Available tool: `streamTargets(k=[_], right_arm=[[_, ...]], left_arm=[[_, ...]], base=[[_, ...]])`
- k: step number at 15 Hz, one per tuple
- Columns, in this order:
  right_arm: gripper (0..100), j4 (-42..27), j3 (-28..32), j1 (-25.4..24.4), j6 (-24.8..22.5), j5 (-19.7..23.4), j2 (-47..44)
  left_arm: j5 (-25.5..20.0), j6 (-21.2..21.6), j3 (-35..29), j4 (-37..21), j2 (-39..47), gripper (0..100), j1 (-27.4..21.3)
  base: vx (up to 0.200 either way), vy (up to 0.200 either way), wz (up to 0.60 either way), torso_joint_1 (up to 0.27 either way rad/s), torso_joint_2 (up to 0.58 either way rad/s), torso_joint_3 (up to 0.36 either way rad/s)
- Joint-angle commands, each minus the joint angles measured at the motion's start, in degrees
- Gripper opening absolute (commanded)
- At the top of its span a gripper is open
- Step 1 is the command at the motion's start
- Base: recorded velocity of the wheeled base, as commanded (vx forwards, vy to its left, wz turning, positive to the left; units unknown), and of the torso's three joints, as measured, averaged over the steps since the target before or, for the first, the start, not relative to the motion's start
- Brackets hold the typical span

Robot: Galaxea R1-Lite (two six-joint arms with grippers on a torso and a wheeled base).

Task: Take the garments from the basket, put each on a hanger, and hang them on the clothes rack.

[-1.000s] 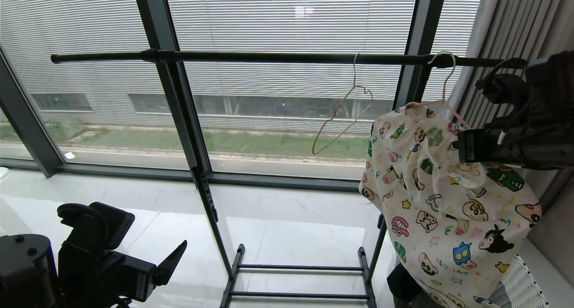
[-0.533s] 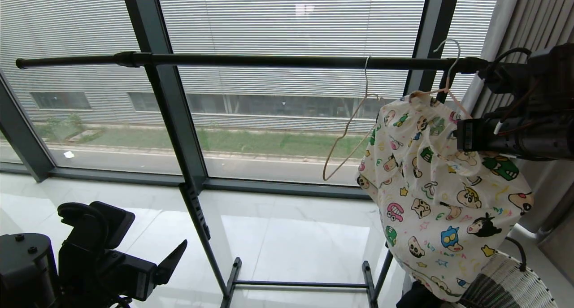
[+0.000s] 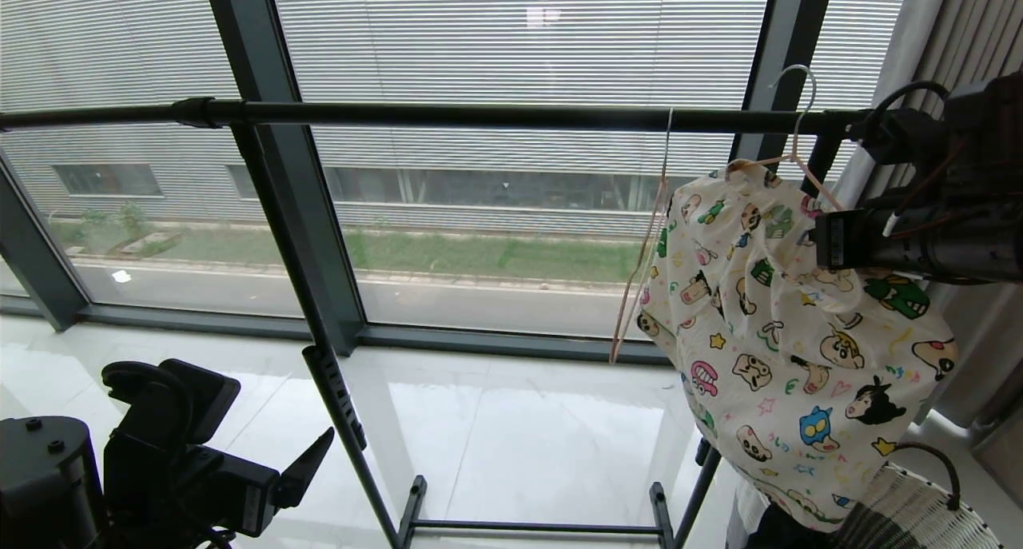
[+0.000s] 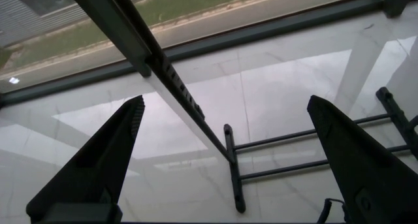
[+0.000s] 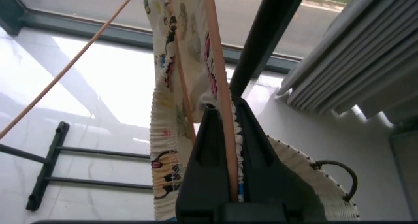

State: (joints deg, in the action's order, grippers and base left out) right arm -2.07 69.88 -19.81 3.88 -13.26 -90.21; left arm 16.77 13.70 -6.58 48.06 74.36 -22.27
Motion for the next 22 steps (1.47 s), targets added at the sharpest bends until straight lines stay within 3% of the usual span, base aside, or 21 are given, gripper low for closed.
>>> streamTargets(k=[1, 4, 21, 22], right_arm=[[0, -0.04, 0.61, 1.18, -0.01, 0.08, -1.55], [0, -0.3, 2.98, 3.37, -0.1, -0.01, -4.71], [0, -0.3, 3.16, 3.11, -0.1, -0.1, -6.91], [100, -0.39, 3.16, 3.02, -0.1, -0.1, -6.82]], left_arm=[[0.01, 0.01, -0.1, 0.02, -0.1, 100, -0.05], [-0.08, 0.27, -0.27, 0.02, -0.1, 100, -0.05], [0.01, 0.27, -0.36, 0.02, -0.1, 100, -0.14], [0.01, 0.27, -0.36, 0.02, -0.1, 100, -0.14]], base=[[0.0, 0.0, 0.0, 0.0, 0.0, 0.0], [0.0, 0.0, 0.0, 0.0, 0.0, 0.0], [0.0, 0.0, 0.0, 0.0, 0.0, 0.0], [0.0, 0.0, 0.0, 0.0, 0.0, 0.0]])
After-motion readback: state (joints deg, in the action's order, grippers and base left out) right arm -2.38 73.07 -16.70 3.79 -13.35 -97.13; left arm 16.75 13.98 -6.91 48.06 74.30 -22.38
